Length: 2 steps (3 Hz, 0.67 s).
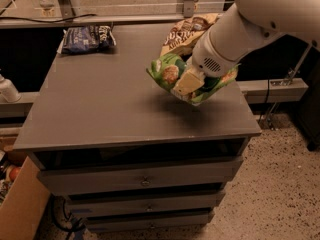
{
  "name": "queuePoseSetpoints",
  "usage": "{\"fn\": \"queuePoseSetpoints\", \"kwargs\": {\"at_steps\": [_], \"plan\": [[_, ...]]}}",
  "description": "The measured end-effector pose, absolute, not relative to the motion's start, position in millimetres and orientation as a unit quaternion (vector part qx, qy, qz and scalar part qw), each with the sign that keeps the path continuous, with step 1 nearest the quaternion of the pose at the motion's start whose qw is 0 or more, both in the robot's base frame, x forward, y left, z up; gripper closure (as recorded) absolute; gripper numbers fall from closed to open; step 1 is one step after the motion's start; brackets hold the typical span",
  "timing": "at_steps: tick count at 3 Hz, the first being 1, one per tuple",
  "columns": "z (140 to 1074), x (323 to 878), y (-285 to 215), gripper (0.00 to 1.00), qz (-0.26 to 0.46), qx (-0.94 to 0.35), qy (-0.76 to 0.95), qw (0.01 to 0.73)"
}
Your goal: Move green rice chip bag near brown chip bag
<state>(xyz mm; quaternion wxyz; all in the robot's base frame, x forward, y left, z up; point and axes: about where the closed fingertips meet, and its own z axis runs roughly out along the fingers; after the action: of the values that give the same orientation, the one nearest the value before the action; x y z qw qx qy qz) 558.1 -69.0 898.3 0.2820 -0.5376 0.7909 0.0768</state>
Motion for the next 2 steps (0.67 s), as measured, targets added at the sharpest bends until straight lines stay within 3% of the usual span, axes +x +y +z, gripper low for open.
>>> {"fn": "queuePoseSetpoints", "kwargs": {"at_steps": [2], "plan": [[879,568,-120,1.00,0.064,-0.520,0.811,0.260]]}}
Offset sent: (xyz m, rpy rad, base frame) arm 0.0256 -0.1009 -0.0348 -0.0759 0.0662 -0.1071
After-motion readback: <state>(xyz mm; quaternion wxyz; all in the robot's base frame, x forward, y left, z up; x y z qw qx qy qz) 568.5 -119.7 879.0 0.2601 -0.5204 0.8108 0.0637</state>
